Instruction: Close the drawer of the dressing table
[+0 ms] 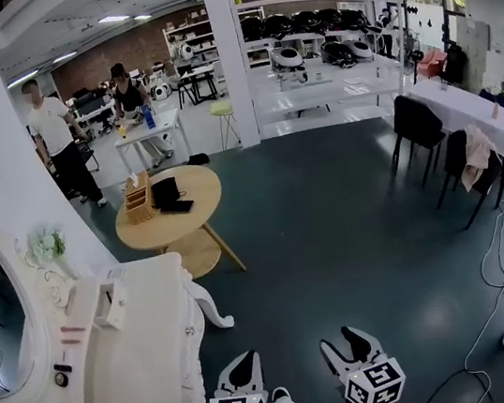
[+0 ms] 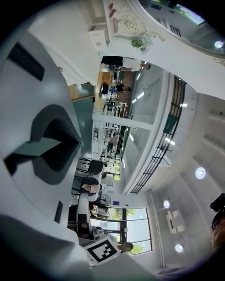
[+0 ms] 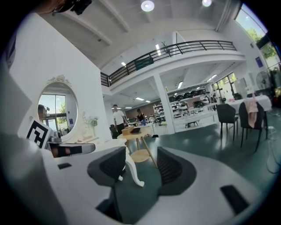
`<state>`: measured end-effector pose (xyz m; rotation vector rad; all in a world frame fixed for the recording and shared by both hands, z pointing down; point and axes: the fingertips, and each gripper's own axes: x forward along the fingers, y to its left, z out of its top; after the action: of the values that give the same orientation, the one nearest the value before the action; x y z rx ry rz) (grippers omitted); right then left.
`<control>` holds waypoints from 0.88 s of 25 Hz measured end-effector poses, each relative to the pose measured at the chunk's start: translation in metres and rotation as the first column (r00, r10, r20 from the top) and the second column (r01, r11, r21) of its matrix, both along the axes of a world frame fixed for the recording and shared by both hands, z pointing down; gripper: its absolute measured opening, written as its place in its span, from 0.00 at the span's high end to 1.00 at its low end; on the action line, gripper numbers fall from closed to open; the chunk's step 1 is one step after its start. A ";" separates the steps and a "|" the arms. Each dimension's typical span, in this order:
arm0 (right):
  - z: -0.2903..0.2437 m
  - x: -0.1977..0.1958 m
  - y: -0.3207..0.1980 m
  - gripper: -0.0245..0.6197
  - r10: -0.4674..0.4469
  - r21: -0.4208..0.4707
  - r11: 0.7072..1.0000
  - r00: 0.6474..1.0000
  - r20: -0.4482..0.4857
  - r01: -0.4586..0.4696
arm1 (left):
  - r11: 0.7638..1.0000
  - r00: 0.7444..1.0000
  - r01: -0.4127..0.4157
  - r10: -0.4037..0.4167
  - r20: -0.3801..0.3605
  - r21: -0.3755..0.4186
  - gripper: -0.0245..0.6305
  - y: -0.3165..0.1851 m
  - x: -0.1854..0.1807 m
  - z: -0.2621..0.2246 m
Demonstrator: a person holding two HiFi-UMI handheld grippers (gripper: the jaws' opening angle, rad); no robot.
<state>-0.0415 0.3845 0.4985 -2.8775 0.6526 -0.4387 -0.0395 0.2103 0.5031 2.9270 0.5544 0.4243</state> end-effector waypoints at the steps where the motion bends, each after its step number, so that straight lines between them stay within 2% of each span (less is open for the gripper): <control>1: 0.001 0.002 0.001 0.62 0.001 -0.001 1.000 1.000 0.003 -0.001 | 1.000 1.000 0.001 -0.001 0.004 0.001 0.96 0.000 0.002 0.001; 5: 0.004 0.018 0.002 0.61 0.002 -0.010 1.000 1.000 0.004 -0.002 | 1.000 1.000 0.005 -0.005 0.004 -0.004 0.96 -0.001 0.020 0.004; 12: 0.003 0.068 -0.007 0.61 0.004 -0.026 1.000 1.000 -0.006 -0.004 | 1.000 1.000 0.006 -0.005 0.012 -0.016 0.96 -0.014 0.074 0.012; 22: -0.001 0.186 -0.049 0.61 0.002 -0.044 0.999 1.000 -0.019 -0.003 | 0.999 1.000 0.026 -0.026 0.015 -0.031 0.96 -0.059 0.191 0.014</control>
<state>0.1441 0.3355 0.4976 -2.9270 0.6502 -0.4306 0.1514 0.1510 0.5174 2.8953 0.5159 0.4301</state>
